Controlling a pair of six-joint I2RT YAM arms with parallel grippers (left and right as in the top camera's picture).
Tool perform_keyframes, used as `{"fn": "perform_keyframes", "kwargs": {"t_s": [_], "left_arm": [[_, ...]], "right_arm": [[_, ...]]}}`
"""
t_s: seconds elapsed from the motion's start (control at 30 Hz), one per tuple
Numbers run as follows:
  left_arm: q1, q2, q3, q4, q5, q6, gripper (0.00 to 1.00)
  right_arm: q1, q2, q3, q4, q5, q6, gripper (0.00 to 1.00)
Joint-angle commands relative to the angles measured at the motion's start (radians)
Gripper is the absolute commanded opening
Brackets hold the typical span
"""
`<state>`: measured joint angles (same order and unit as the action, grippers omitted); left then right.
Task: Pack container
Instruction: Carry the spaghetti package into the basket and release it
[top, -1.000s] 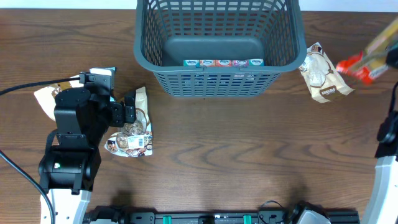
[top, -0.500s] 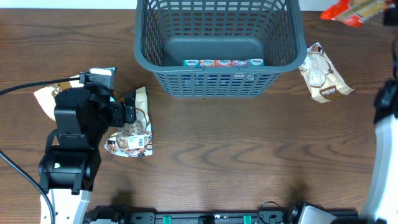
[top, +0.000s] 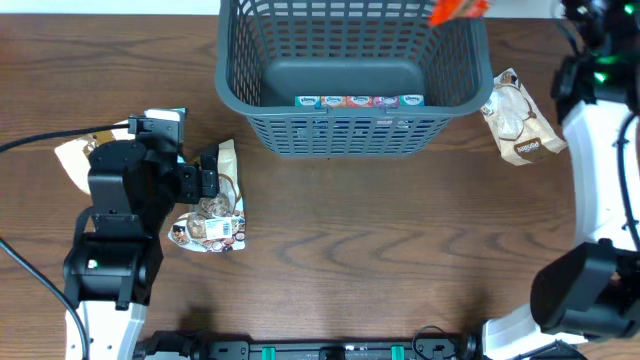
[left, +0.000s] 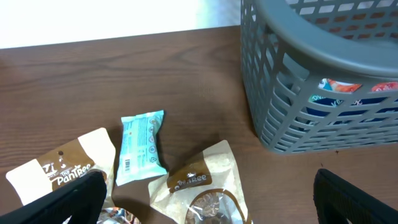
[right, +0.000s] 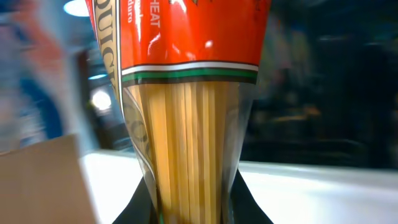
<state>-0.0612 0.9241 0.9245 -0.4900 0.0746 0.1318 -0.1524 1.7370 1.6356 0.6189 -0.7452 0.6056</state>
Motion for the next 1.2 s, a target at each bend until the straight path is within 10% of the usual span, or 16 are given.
{"fn": "perform_keyframes", "kwargs": {"t_s": [0.0,0.4,1.17], "left_arm": [[-0.003,0.022,0.014,0.001,-0.008,0.006,0.99],[-0.003,0.028,0.014,0.002,-0.008,0.006,0.99],[-0.003,0.028,0.014,0.009,-0.008,0.006,0.99]], "right_arm": [[0.074,0.001,0.098,-0.002,-0.111,0.020,0.01],[0.220,0.109,0.098,-0.275,-0.518,-0.204,0.01],[0.226,0.126,0.098,-0.275,-0.811,-0.222,0.01]]}}
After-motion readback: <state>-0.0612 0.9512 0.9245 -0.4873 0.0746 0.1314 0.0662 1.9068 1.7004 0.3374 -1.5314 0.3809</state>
